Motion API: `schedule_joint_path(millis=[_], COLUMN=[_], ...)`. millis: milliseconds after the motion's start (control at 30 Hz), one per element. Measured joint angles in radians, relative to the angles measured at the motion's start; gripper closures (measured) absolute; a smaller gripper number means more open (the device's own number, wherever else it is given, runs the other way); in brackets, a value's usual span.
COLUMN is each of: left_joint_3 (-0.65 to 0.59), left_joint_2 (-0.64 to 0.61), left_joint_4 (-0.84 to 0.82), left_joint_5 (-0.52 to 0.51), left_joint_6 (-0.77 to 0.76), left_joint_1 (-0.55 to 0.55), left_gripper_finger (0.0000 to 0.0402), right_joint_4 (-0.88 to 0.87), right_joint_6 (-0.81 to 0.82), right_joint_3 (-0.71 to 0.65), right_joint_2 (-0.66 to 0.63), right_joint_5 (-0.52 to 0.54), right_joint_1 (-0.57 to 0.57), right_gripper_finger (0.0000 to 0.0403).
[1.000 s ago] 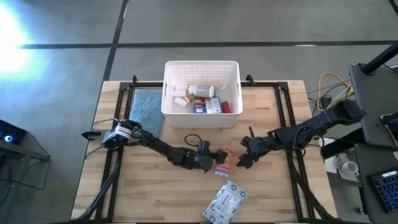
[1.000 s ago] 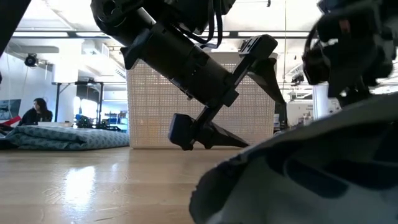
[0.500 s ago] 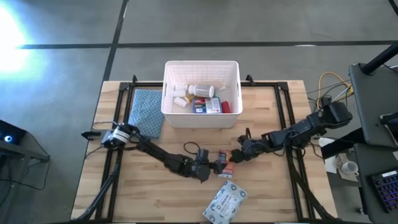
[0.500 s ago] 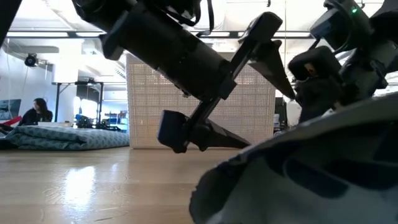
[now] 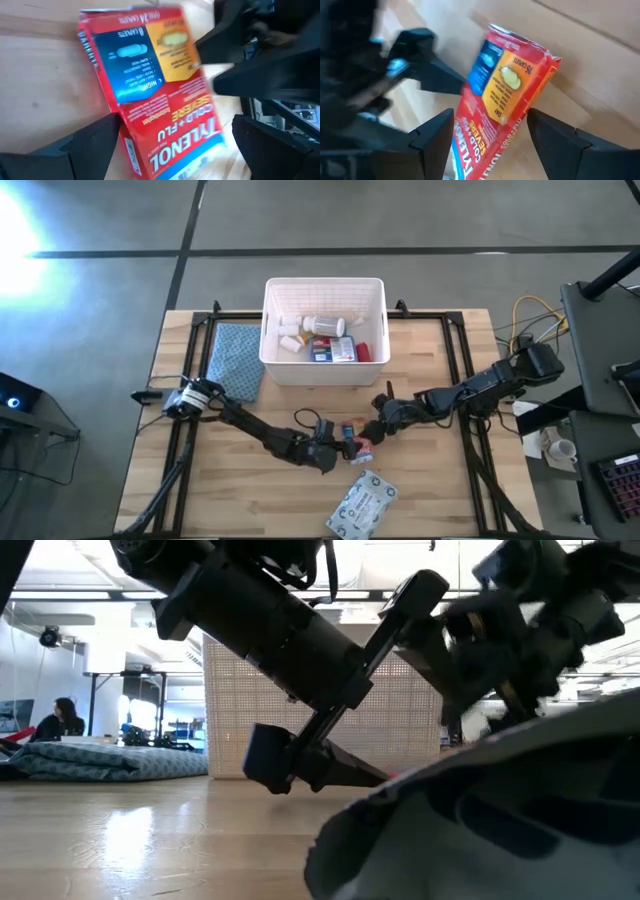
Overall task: Pick & place medical supplies in basket/bin
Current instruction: Put the red medicine box into the white bin
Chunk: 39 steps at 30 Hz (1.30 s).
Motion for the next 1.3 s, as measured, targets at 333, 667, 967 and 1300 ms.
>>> schedule_joint_path(millis=[333,667,967,1300], left_joint_3=[-0.004,-0.006,-0.005,0.003], left_joint_2=[0.000,0.000,0.000,-0.007], left_joint_4=[0.013,0.003,0.016,0.015], left_joint_5=[0.036,0.044,0.019,-0.034], left_joint_6=[0.046,0.071,0.078,0.042], left_joint_1=[-0.016,-0.016,-0.048,-0.124], left_gripper_finger=[0.0039,0.0039,0.0039,0.0039], right_joint_4=[0.010,0.014,-0.001,-0.065], right_joint_6=[-0.212,-0.176,-0.164,-0.190], right_joint_3=[0.065,0.135,0.170,0.201], right_joint_2=[0.007,0.151,0.183,0.179], right_joint_5=[-0.037,-0.131,-0.141,-0.129], right_joint_1=[0.005,0.005,0.005,0.005], right_gripper_finger=[0.0161,0.0161,0.0201,0.0328])
